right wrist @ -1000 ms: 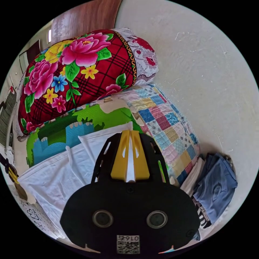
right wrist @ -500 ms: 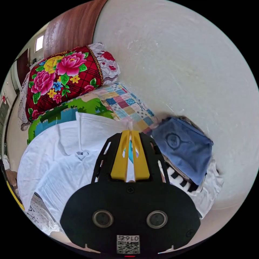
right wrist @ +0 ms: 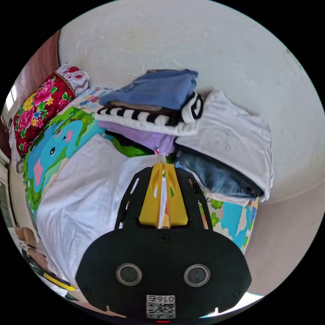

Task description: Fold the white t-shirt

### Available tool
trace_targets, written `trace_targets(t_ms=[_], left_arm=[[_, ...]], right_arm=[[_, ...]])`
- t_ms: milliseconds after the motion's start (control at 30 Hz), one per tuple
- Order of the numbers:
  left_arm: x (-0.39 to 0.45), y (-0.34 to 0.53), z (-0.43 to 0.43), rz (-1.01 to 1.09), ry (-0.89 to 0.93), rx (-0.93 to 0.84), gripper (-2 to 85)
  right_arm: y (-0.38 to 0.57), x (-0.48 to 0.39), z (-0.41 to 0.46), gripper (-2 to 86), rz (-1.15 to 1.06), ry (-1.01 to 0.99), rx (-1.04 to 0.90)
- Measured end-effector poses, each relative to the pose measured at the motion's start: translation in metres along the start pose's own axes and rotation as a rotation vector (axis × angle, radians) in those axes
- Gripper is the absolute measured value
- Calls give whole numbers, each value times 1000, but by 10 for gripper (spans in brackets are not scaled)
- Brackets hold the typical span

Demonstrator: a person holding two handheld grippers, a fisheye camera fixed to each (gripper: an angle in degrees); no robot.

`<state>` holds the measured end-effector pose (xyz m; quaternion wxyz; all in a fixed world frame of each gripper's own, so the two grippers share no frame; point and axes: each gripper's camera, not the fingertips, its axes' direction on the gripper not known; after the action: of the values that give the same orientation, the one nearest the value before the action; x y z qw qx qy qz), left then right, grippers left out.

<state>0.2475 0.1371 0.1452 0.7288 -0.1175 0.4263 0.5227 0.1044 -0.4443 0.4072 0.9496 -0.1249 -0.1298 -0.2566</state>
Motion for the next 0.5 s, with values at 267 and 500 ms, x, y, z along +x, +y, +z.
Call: trace_targets(t_ms=[267, 500], left_arm=[[-17, -23, -90, -76, 142, 265, -6], [4, -70, -94, -1, 233, 289, -4]], right_arm=[[54, 41, -23, 3, 41, -62, 155], [86, 61, -62, 6, 31, 20, 148]])
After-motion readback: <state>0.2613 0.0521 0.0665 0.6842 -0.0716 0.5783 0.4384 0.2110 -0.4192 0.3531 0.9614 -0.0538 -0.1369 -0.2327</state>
